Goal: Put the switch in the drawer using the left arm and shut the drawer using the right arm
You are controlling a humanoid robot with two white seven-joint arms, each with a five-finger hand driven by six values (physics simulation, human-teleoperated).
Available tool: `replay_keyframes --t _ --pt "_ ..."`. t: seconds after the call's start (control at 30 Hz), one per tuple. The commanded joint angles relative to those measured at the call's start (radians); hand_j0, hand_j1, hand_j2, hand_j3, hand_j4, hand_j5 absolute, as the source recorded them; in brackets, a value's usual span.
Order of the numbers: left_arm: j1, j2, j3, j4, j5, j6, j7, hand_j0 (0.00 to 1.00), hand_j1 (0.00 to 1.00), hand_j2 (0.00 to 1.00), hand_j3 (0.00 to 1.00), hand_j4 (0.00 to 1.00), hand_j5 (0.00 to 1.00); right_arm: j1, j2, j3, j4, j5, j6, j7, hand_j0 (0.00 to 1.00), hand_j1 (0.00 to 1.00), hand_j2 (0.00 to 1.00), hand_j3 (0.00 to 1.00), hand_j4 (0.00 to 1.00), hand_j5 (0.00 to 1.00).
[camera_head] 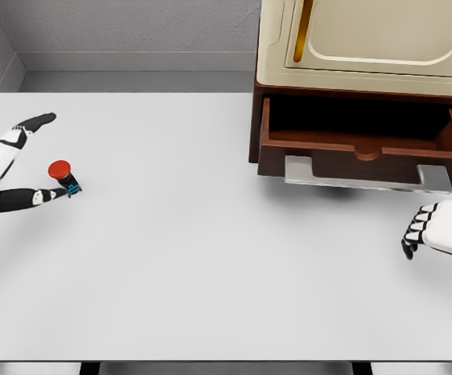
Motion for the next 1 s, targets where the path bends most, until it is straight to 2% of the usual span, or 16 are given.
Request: replay_keyframes --t 0.0,0.1,0.17,0.23,0.27,0.33,0.47,0.53,0.63,0.87,0.97 --pt "0.000 0.073 -0.090 0.003 0.170 0.001 0.003 1.00 1.00 1.00 1.00 1.00 1.00 0.000 -0.001 -0.001 0.000 -0.006 0.000 0.010 0.35 0.35 0.35 0.35 0.35 0.35" --pt "-0.009 0.070 -0.117 0.001 0.242 0.001 -0.005 1.00 1.00 1.00 1.00 1.00 1.00 0.002 0.000 -0.001 0.001 -0.006 0.000 0.011 0.35 0.35 0.35 0.35 0.35 0.35" --pt "-0.012 0.071 -0.147 0.003 0.333 0.001 -0.010 1.00 1.00 1.00 1.00 1.00 1.00 0.002 0.031 0.001 0.001 -0.006 0.000 0.034 0.36 0.36 0.36 0.36 0.36 0.36" --pt "-0.046 0.067 -0.147 0.006 0.360 0.001 -0.060 1.00 1.00 1.00 1.00 1.00 1.00 0.002 0.031 -0.001 0.001 -0.006 0.000 0.047 0.36 0.36 0.36 0.36 0.36 0.36" --pt "-0.075 0.059 -0.147 0.024 0.360 0.001 -0.074 1.00 1.00 1.00 1.00 1.00 1.00 0.002 0.029 0.001 0.001 -0.006 0.000 0.047 0.36 0.36 0.36 0.36 0.36 0.36" --pt "-0.117 0.050 -0.153 0.069 0.362 0.110 -0.126 1.00 1.00 1.00 1.00 1.00 1.00 0.002 0.029 -0.001 0.000 -0.006 0.000 0.048 0.36 0.36 0.36 0.36 0.36 0.36" --pt "-0.164 0.041 -0.206 0.176 0.359 0.260 -0.163 1.00 1.00 1.00 1.00 1.00 1.00 0.002 0.029 -0.001 0.000 -0.006 0.000 0.047 0.36 0.36 0.36 0.36 0.36 0.36" --pt "-0.170 0.041 -0.209 0.184 0.357 0.319 -0.171 1.00 1.00 1.00 1.00 1.00 1.00 0.002 0.025 -0.001 0.001 -0.006 0.000 0.047 0.36 0.36 0.36 0.36 0.36 0.36" --pt "-0.172 0.039 -0.208 0.216 0.366 0.320 -0.186 1.00 1.00 1.00 1.00 1.00 1.00 0.003 0.025 0.001 0.001 -0.006 0.000 0.047 0.35 0.35 0.35 0.35 0.35 0.35" --pt "-0.192 0.039 -0.202 0.293 0.455 0.330 -0.194 1.00 1.00 1.00 1.00 1.00 1.00 0.005 0.022 0.001 0.001 -0.006 0.000 0.047 0.35 0.35 0.35 0.35 0.35 0.35" --pt "-0.222 0.007 -0.202 0.370 0.451 0.331 -0.194 1.00 1.00 1.00 1.00 1.00 1.00 0.005 0.022 0.001 0.000 -0.006 0.000 0.047 0.35 0.35 0.35 0.35 0.35 0.35"
